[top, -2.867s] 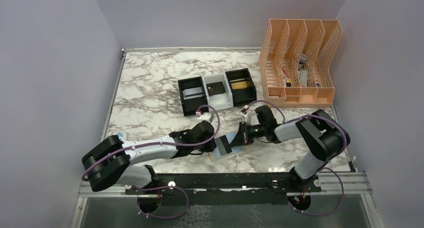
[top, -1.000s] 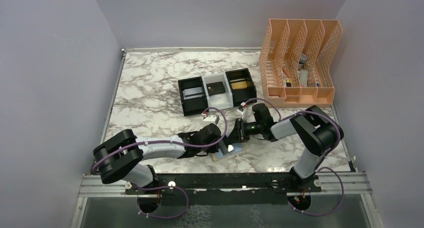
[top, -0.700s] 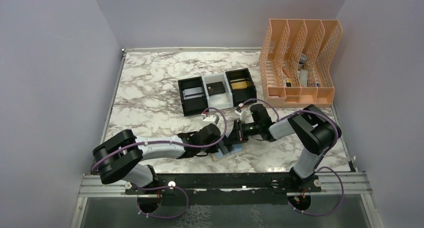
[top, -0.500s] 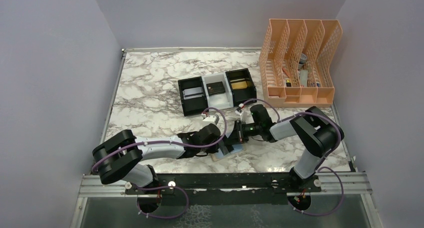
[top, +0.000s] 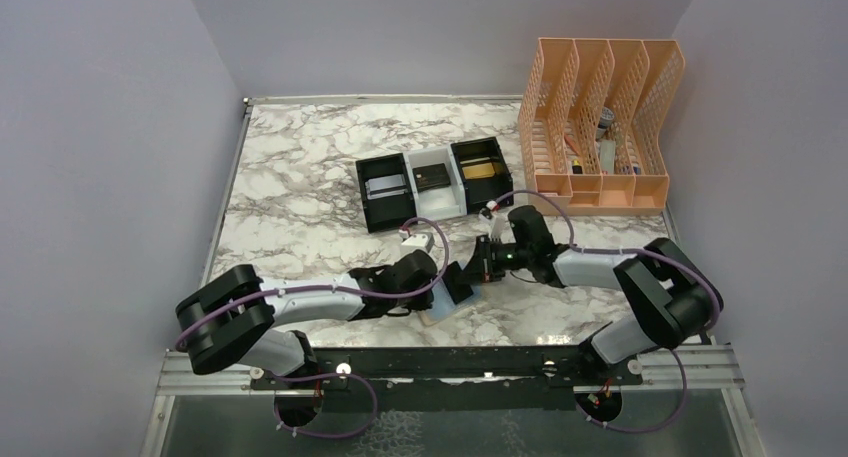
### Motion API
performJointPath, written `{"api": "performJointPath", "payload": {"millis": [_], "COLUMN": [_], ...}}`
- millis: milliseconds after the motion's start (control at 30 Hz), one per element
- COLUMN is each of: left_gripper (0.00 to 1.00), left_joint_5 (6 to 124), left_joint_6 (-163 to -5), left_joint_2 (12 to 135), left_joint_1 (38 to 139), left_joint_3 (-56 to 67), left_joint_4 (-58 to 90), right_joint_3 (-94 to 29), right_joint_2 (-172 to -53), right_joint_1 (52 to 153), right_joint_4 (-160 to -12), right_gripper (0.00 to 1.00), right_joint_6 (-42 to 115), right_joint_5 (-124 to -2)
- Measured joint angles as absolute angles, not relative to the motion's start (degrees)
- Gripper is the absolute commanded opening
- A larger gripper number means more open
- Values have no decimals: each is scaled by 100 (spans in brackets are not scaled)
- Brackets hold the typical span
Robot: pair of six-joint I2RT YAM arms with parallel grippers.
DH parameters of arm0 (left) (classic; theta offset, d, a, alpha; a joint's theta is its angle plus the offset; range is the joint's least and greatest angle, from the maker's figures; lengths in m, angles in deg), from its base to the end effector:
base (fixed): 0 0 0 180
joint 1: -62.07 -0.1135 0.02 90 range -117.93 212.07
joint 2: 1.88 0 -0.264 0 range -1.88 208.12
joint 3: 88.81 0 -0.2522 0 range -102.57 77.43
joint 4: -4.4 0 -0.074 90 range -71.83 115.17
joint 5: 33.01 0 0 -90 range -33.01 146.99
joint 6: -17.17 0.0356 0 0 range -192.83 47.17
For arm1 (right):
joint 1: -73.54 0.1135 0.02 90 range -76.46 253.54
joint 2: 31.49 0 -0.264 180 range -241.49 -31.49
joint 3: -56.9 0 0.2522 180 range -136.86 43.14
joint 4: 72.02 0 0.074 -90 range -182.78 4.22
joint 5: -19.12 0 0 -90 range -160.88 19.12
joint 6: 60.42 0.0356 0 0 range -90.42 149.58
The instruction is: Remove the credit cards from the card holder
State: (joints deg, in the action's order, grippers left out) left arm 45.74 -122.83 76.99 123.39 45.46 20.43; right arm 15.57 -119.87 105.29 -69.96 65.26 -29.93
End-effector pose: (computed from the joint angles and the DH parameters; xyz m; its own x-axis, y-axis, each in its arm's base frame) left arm 0.1268 -0.2172 0.1522 -0.8457 -0.0196 -0.5333 0.2356 0.8830 -0.4060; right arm 0.2052 0.1544 0.1215 -0.9500 -0.0699 -0.3042 -0.2924 0.5406 0.7889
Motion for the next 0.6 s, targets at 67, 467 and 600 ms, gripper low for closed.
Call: {"api": "performJointPath", "payload": {"millis": [67, 467, 600], "left_gripper": [21, 75, 93], "left_joint_5": [4574, 4207, 3954], "left_joint_6": [-12279, -11815, -11610], "left_joint_2": [7613, 6300, 5987], "left_joint_1": [12343, 12359, 12352], "left_joint_3": [4581, 4343, 3919], "left_joint_4": [2102, 3313, 3901], "right_joint_3": [1557, 1581, 1758], "right_joint_2": [-11705, -10271, -9928], "right_joint_1": [10529, 10502, 10502], "right_joint_4": [-7099, -7560, -7449], "right_gripper": [1, 1, 1], "right_joint_6": [6509, 6109, 6017], "right_joint_5": [-3083, -3636, -3564]}}
